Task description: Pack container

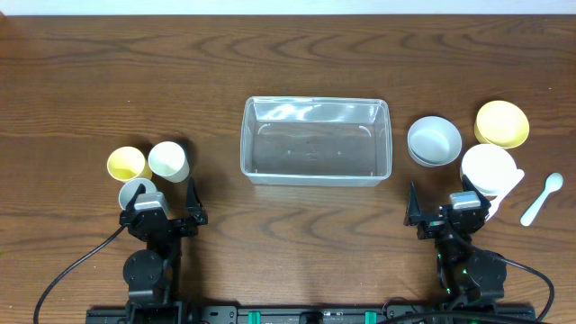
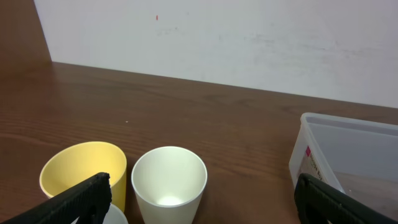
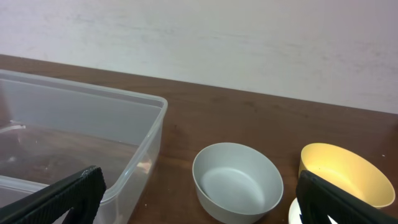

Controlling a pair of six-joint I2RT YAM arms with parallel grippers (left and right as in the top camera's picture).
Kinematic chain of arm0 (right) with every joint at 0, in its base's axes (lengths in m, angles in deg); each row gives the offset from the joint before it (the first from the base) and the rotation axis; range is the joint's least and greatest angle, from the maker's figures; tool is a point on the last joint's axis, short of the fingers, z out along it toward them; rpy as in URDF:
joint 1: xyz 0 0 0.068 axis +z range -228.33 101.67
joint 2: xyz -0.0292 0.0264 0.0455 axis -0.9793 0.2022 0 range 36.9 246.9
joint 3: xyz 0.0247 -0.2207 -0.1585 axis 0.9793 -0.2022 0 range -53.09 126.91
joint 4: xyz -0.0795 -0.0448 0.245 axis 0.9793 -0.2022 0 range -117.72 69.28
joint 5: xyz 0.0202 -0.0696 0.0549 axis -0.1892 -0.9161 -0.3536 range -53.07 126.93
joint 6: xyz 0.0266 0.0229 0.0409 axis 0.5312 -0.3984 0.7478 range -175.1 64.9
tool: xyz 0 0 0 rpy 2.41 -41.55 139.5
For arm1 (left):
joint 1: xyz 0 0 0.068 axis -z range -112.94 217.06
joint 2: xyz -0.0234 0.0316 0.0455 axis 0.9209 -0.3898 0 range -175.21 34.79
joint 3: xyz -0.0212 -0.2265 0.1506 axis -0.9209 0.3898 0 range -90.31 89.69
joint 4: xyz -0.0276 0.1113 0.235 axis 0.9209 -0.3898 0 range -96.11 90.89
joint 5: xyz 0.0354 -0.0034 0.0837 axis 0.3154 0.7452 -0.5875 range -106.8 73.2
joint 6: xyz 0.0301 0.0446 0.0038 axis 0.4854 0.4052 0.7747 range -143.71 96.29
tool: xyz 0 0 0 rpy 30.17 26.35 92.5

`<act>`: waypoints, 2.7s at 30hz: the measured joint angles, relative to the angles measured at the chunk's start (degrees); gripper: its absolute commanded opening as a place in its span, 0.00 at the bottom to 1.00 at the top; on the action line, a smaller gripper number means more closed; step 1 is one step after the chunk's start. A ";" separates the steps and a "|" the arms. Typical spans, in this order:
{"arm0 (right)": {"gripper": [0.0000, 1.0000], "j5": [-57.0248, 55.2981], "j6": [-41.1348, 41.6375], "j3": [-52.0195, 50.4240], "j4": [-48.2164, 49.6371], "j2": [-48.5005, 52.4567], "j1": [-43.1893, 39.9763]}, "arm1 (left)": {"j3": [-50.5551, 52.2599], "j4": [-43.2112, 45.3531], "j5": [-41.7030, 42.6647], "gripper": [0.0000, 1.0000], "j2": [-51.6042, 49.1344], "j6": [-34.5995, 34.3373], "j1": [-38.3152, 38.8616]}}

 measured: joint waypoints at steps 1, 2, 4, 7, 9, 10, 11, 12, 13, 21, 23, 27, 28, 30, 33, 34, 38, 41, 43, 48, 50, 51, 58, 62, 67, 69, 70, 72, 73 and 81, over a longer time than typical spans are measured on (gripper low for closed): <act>0.99 0.00 0.00 0.00 0.02 0.00 0.00 | 0.00 0.00 0.00 0.94 0.00 0.00 0.00; 0.99 0.00 0.00 0.00 0.00 0.00 0.00 | 0.00 0.00 0.00 0.94 0.00 0.00 0.00; 0.99 0.00 0.00 0.00 0.02 0.00 0.00 | 0.00 0.00 0.00 0.94 0.00 0.00 0.00; 0.99 0.00 0.00 0.00 0.00 0.00 0.00 | 0.00 0.02 0.00 0.94 0.00 0.00 0.00; 0.99 0.00 0.00 0.00 0.02 0.00 0.00 | 0.00 0.02 0.00 0.94 0.00 0.00 0.00; 0.99 0.00 0.00 0.00 0.00 0.00 0.00 | 0.00 0.00 0.00 0.94 0.00 0.00 0.00; 0.99 0.00 0.00 0.00 0.00 0.00 0.00 | 0.00 0.00 0.00 0.94 0.00 0.00 0.00; 0.99 0.00 0.00 0.00 0.02 0.00 0.00 | 0.00 0.00 0.00 0.94 0.00 0.00 0.00; 0.99 0.00 0.00 0.00 0.02 0.00 0.00 | 0.00 0.02 0.00 0.94 0.00 0.00 0.00; 0.99 0.00 0.00 0.00 1.25 0.00 0.00 | 0.00 0.02 0.00 0.94 0.00 0.00 0.00; 0.99 0.02 0.00 0.00 1.33 0.00 0.00 | 0.00 0.07 -0.02 0.94 0.00 0.00 0.00; 0.99 1.18 0.57 0.00 1.49 0.00 0.00 | 0.00 0.09 0.00 0.94 0.00 -0.02 0.00; 0.99 1.46 1.22 0.00 1.49 0.00 0.00 | -0.02 0.07 0.24 0.94 0.00 -0.22 0.00; 0.99 1.97 2.97 0.00 1.49 0.00 0.00 | -0.31 -0.44 0.87 0.94 0.00 -0.48 0.00; 0.99 2.32 5.03 0.02 1.62 0.02 0.00 | -1.38 -2.16 1.07 0.94 -0.50 -0.87 0.00; 0.99 2.32 5.60 0.17 1.64 0.15 0.00 | -1.95 -2.91 1.09 0.94 -1.25 -0.98 0.00; 0.99 2.27 6.36 3.23 1.22 3.45 0.00 | -8.68 -6.62 1.09 0.94 -8.55 -1.46 0.00; 0.99 2.12 6.45 9.33 0.70 10.38 0.00 | -18.27 -11.08 1.11 0.94 -17.05 -1.51 0.00; 0.99 2.12 6.47 15.04 -1.49 16.79 -0.02 | -25.70 -15.43 1.57 0.94 -23.76 -1.53 0.00; 0.99 2.34 5.46 34.38 -15.78 37.57 -0.09 | -45.29 -31.65 5.16 0.94 -41.35 -1.68 0.00; 0.99 2.32 4.39 43.45 -23.78 46.82 -0.11 | -52.65 -39.67 6.05 0.98 -47.65 -1.57 0.00; 0.99 2.40 3.72 48.78 -29.09 52.19 -0.11 | -57.09 -45.00 6.51 0.98 -51.56 -1.70 0.00; 0.81 4.74 2.86 69.77 -42.80 75.43 -0.11 | -67.78 -53.77 7.30 0.98 -63.78 -1.70 0.00; 0.25 5.46 2.93 71.01 -41.07 82.18 -0.11 | -67.82 -54.47 7.37 0.98 -66.73 -1.68 0.00; 0.05 3.15 5.16 71.01 -39.80 90.40 -0.11 | -67.82 -54.60 7.74 0.98 -69.48 -1.70 0.00; 0.03 2.47 5.95 71.01 -38.97 93.57 -0.11 | -67.82 -54.60 7.76 0.98 -70.36 -1.70 0.00; 0.02 2.21 6.08 71.01 -38.49 95.27 -0.11 | -67.82 -54.60 7.76 0.98 -70.79 -1.70 0.00; 0.01 2.03 6.27 71.01 -37.88 97.92 -0.09 | -67.82 -54.62 7.76 0.98 -71.47 -1.70 0.00; 0.01 2.05 6.40 71.01 -37.51 99.30 -0.09 | -67.82 -54.64 7.76 0.98 -71.73 -1.70 0.00; 0.06 8.39 5.68 71.01 -31.65 102.88 1.25 | -67.82 -54.64 7.98 0.98 -72.08 -1.70 0.00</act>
